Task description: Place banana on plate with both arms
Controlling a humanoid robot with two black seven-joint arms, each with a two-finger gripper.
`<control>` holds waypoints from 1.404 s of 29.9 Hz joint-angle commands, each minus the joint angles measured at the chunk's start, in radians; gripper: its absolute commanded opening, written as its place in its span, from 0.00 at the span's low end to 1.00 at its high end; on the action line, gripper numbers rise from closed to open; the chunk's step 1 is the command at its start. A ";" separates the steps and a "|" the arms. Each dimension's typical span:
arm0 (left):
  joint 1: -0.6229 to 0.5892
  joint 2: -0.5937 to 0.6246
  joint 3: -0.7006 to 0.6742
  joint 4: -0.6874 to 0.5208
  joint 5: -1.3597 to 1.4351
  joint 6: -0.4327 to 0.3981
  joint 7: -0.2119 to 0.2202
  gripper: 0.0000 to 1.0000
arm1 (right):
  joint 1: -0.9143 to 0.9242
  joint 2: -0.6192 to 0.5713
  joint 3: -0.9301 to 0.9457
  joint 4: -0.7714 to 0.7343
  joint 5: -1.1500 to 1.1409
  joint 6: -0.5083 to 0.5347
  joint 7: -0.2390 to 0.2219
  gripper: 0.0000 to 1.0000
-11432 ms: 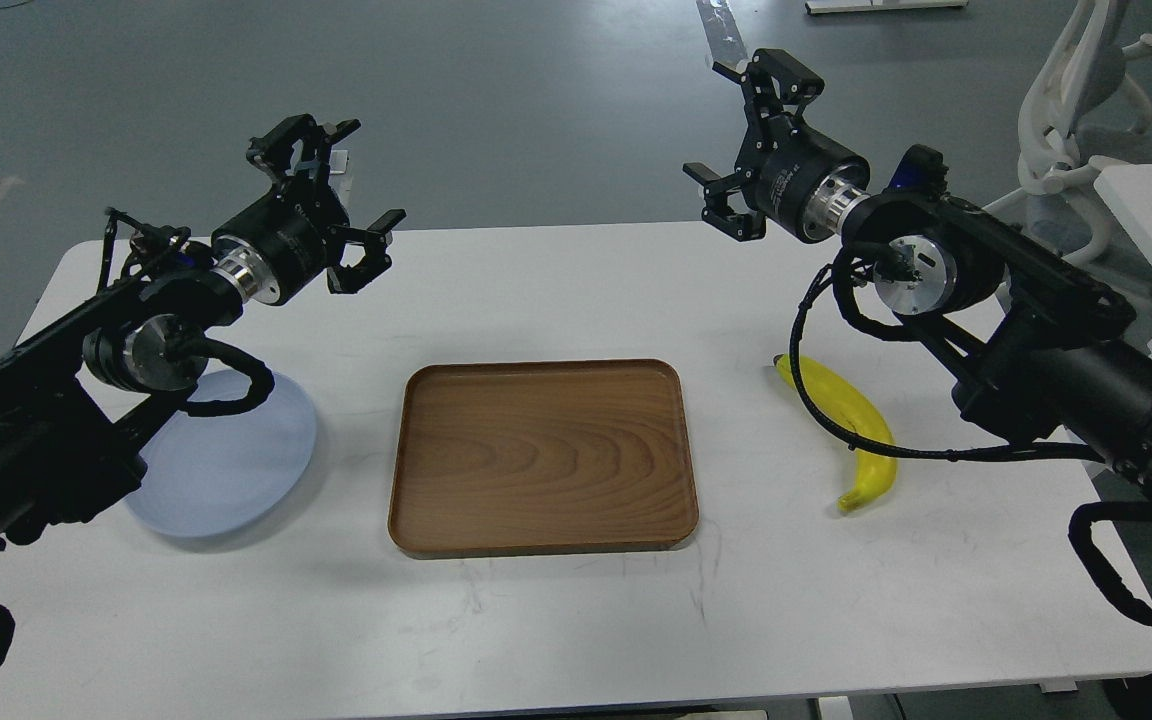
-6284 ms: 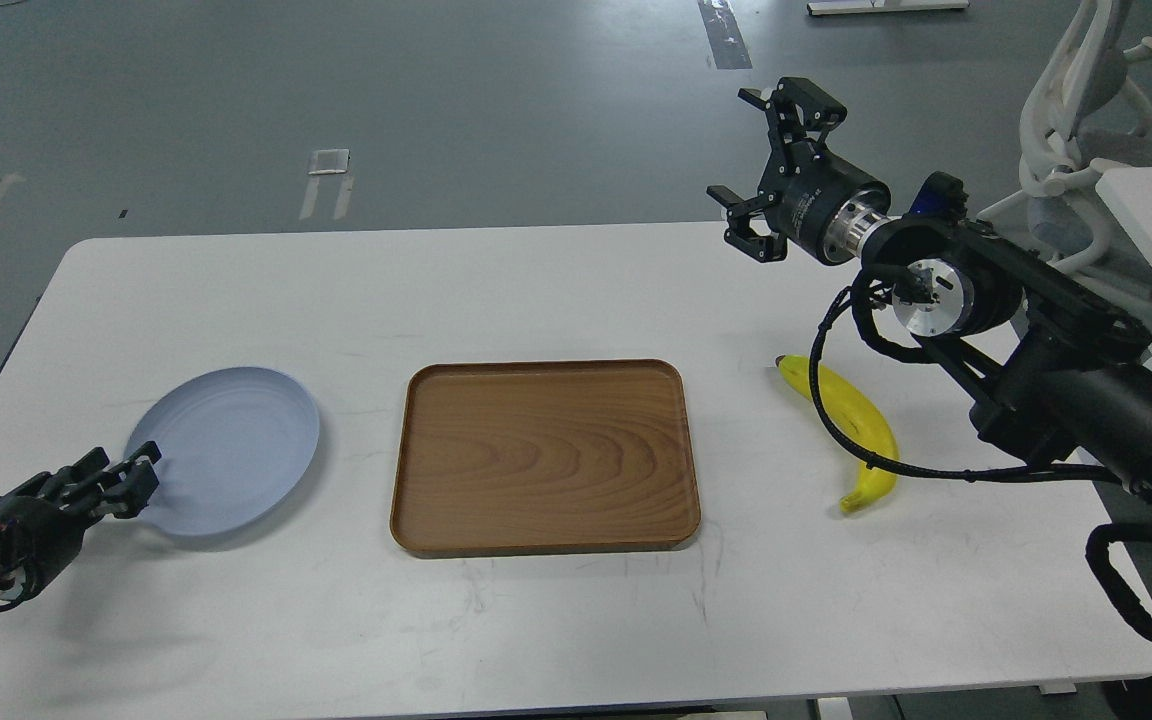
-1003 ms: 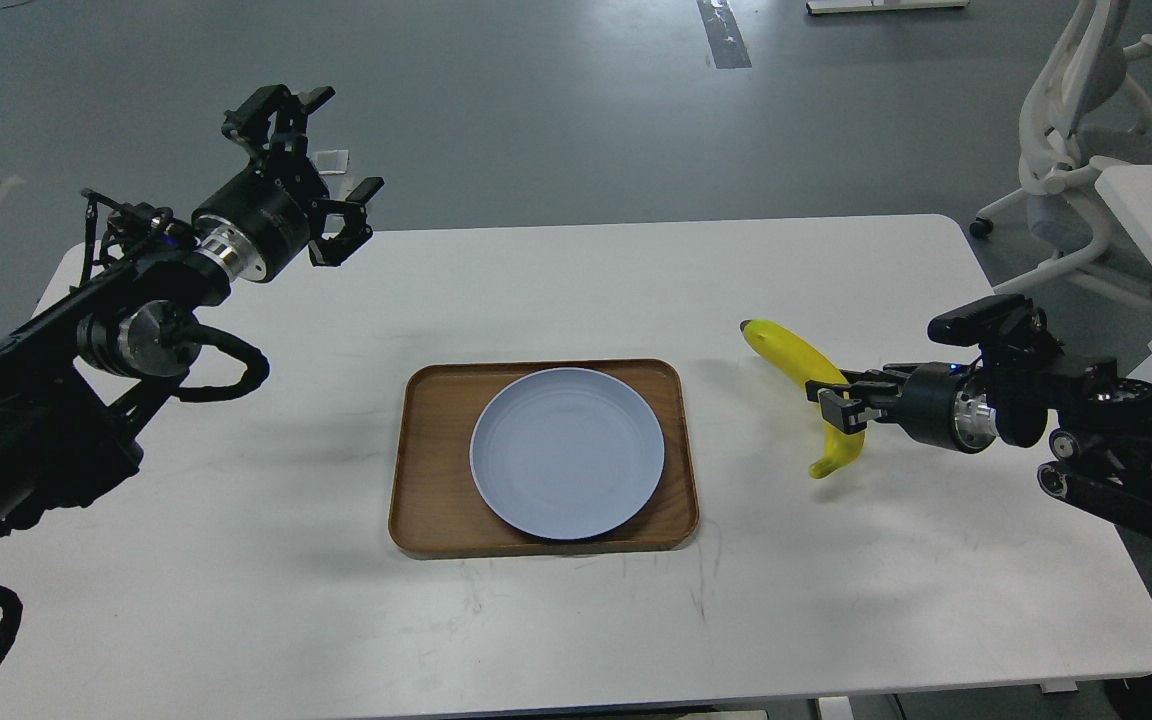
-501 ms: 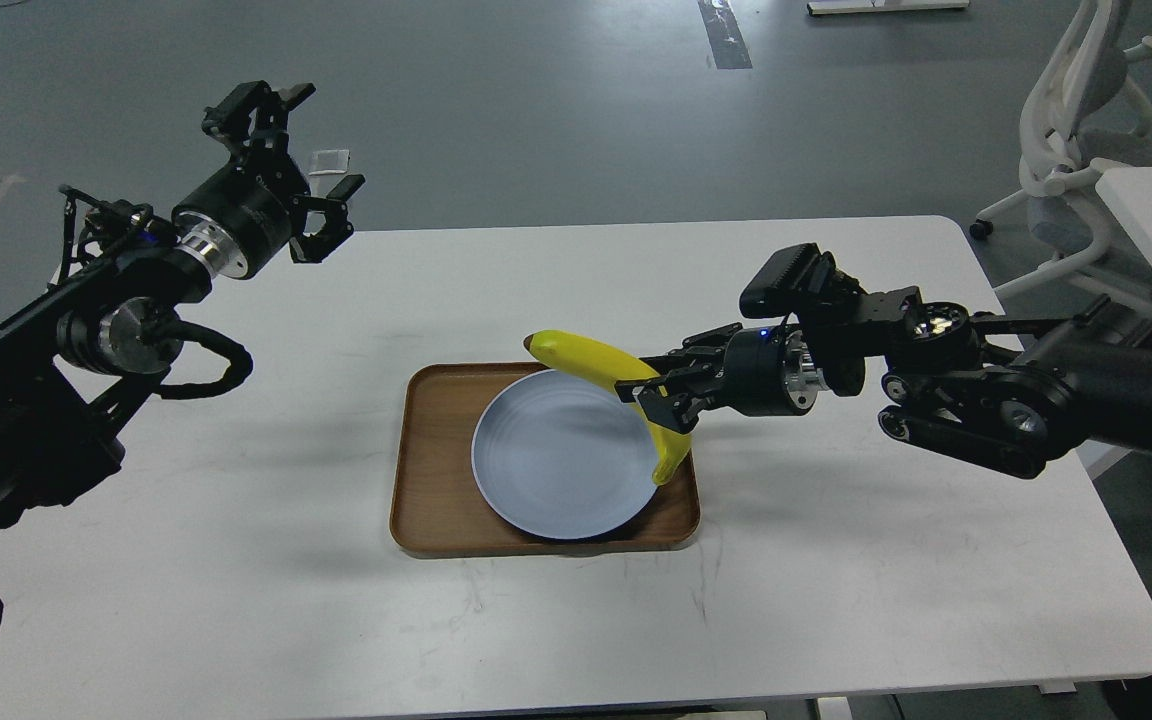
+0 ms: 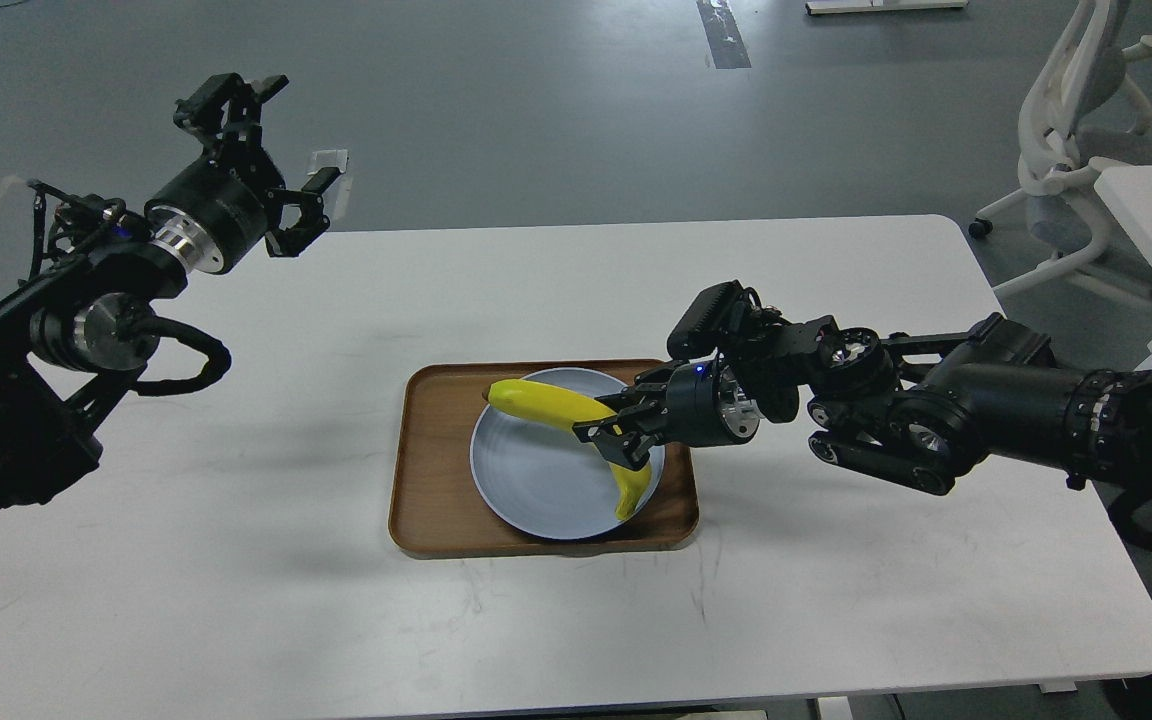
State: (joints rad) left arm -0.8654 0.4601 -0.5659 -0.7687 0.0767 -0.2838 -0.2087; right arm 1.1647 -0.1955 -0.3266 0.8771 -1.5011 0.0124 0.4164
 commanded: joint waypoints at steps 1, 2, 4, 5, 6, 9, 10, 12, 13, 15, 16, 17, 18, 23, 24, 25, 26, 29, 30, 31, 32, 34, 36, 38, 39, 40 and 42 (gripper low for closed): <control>-0.001 -0.001 0.003 0.000 0.000 0.000 0.000 0.98 | 0.000 -0.007 0.000 0.000 0.005 0.000 -0.005 0.96; -0.001 -0.003 0.003 0.000 0.000 0.000 0.000 0.98 | 0.000 -0.007 0.003 0.000 0.008 0.000 -0.007 0.97; -0.001 -0.005 0.003 0.000 0.000 0.000 0.000 0.98 | 0.000 -0.007 0.020 -0.001 0.012 0.000 -0.011 0.99; -0.001 -0.006 0.004 0.000 0.002 0.000 0.002 0.98 | -0.002 -0.007 0.029 -0.001 0.018 0.000 -0.011 0.99; -0.001 -0.006 0.004 0.000 0.002 0.000 0.002 0.98 | -0.002 -0.007 0.029 -0.001 0.018 0.000 -0.011 0.99; -0.004 -0.006 0.006 0.000 0.002 0.003 0.002 0.98 | 0.003 -0.018 0.125 0.000 0.120 -0.003 -0.011 0.99; -0.006 -0.003 0.006 0.000 0.002 0.002 0.002 0.98 | 0.007 -0.033 0.180 -0.001 0.202 0.001 -0.014 0.99; -0.006 -0.001 0.004 0.000 0.000 -0.001 0.002 0.98 | 0.010 -0.053 0.254 0.000 0.360 0.004 -0.031 0.99; -0.004 -0.001 0.003 0.000 0.000 -0.003 0.000 0.98 | 0.010 -0.059 0.277 0.000 0.425 0.006 -0.042 0.99; -0.003 -0.003 -0.002 0.000 -0.003 -0.008 0.000 0.98 | 0.004 -0.082 0.361 0.003 0.625 0.006 -0.071 0.99; 0.000 -0.008 -0.003 0.000 -0.006 -0.009 0.000 0.98 | -0.005 -0.097 0.433 0.003 0.762 0.006 -0.083 0.99; 0.002 -0.011 -0.003 0.000 -0.008 -0.009 0.000 0.98 | -0.008 -0.102 0.466 0.003 0.833 0.006 -0.091 0.99; 0.005 -0.014 -0.003 0.000 -0.009 -0.009 0.000 0.98 | -0.025 -0.107 0.527 0.003 0.958 0.006 -0.103 0.99; 0.042 -0.017 -0.008 -0.001 -0.015 -0.012 0.000 0.98 | -0.086 -0.153 0.728 0.000 1.275 0.023 -0.163 0.99; 0.051 -0.017 -0.009 -0.004 -0.015 -0.012 0.000 0.98 | -0.111 -0.157 0.777 -0.001 1.345 0.041 -0.191 0.99; 0.054 -0.017 -0.009 -0.004 -0.015 -0.014 0.000 0.98 | -0.123 -0.159 0.800 -0.001 1.369 0.053 -0.205 0.99; 0.057 -0.017 -0.009 -0.006 -0.015 -0.017 0.000 0.98 | -0.135 -0.159 0.822 -0.003 1.386 0.066 -0.218 0.99; 0.068 -0.012 -0.009 -0.012 -0.017 -0.026 0.000 0.98 | -0.177 -0.159 0.865 -0.003 1.403 0.086 -0.258 1.00; 0.068 -0.012 -0.009 -0.014 -0.017 -0.029 0.000 0.98 | -0.178 -0.157 0.865 -0.004 1.403 0.081 -0.257 1.00; 0.068 -0.012 -0.009 -0.014 -0.017 -0.029 0.000 0.98 | -0.178 -0.156 0.865 -0.006 1.403 0.077 -0.257 1.00; 0.068 -0.012 -0.011 -0.014 -0.017 -0.031 0.000 0.98 | -0.178 -0.153 0.864 -0.009 1.401 0.077 -0.257 1.00; 0.068 -0.015 -0.020 -0.014 -0.017 -0.031 0.000 0.98 | -0.180 -0.148 0.856 -0.023 1.401 0.077 -0.255 1.00; 0.071 -0.021 -0.035 -0.014 -0.017 -0.031 0.000 0.98 | -0.191 -0.136 0.850 -0.024 1.401 0.078 -0.252 1.00; 0.074 -0.028 -0.038 -0.014 -0.017 -0.031 0.000 0.98 | -0.203 -0.124 0.850 -0.024 1.401 0.078 -0.251 1.00; 0.074 -0.028 -0.038 -0.014 -0.017 -0.031 0.000 0.98 | -0.204 -0.124 0.850 -0.024 1.401 0.078 -0.249 1.00; 0.074 -0.028 -0.038 -0.014 -0.017 -0.031 0.000 0.98 | -0.206 -0.124 0.850 -0.024 1.401 0.078 -0.251 1.00; 0.075 -0.028 -0.038 -0.014 -0.017 -0.031 0.002 0.98 | -0.207 -0.124 0.850 -0.023 1.401 0.078 -0.249 1.00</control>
State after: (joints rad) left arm -0.7917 0.4336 -0.6036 -0.7825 0.0597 -0.3146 -0.2086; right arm 0.9612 -0.3207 0.5232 0.8530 -0.0997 0.0901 0.1660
